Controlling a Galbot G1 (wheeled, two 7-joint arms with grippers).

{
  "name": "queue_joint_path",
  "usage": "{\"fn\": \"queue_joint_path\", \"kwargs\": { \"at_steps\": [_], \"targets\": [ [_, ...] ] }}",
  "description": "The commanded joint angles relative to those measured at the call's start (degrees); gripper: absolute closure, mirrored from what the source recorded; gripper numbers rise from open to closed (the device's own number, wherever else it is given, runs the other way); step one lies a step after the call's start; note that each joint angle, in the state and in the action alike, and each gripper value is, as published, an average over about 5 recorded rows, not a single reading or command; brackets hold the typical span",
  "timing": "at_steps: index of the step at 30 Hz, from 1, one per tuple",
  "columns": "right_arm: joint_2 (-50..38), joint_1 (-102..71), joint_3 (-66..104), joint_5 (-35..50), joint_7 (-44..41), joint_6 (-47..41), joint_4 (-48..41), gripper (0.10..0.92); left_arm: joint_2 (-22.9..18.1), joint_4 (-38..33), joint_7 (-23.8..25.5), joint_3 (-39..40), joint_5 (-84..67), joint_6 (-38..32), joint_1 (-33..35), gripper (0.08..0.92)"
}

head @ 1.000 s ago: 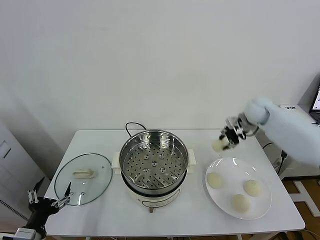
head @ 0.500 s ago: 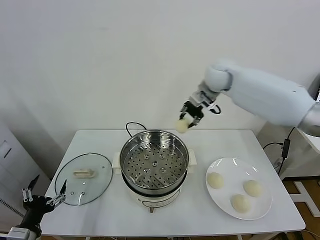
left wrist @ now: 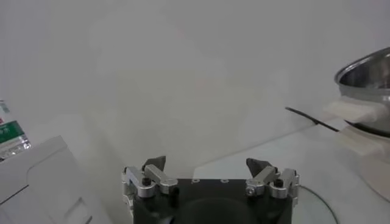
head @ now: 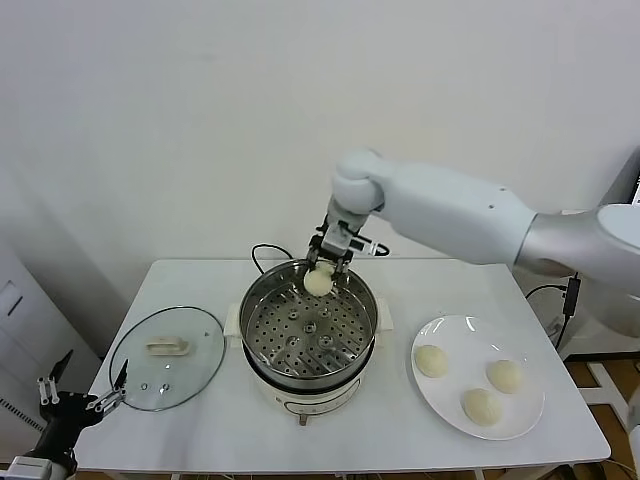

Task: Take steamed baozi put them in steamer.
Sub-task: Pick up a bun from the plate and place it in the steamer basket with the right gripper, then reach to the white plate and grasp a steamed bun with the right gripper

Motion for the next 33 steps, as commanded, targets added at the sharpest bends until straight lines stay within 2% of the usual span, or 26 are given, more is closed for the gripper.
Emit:
{"fn": "queue_joint_path", "kwargs": {
  "at_steps": [1,10,21,23,25,30,33],
  "targets": [
    [2.9,-3.6,0.7,-5.6,0.4,2.6,-0.4,0.572,0.1,0.1,0.0,-0.2,-0.3,0.1,0.0,0.177],
    [3.0,-6.1,3.1,-8.4,2.0,4.5,-3.0,0.505,0.1,0.4,0.1,0.0,-0.1,-0.2,0.1,0.177],
    [1.7,-6.3,5.9,-7.0,3.4,4.2,-3.0,0.224,0.1,0.3,0.1,0.2,0.1,0.0,0.0,0.177],
    [0.6,-4.8,6.4,-3.0,3.0,2.5,-2.9,0.21,0.1,0.3,0.1,0.2,0.1,-0.1,0.2,0.177],
    [-1.2,-2.1,5.7,4.6,3.1,-1.5,-2.7,0.204,0.0,0.2,0.1,0.2,0.2,-0.1,0.2,0.177],
    [-8.2,9.0,-1.3,33.6,3.8,-25.3,-2.9,0.203,0.0,-0.2,0.1,0.0,0.2,-0.1,0.3,0.177],
    [-11.1,14.2,-5.8,42.3,1.2,-35.4,-6.7,0.203,0.1,-0.3,0.1,0.0,0.2,-0.1,0.3,0.177]
  ]
}}
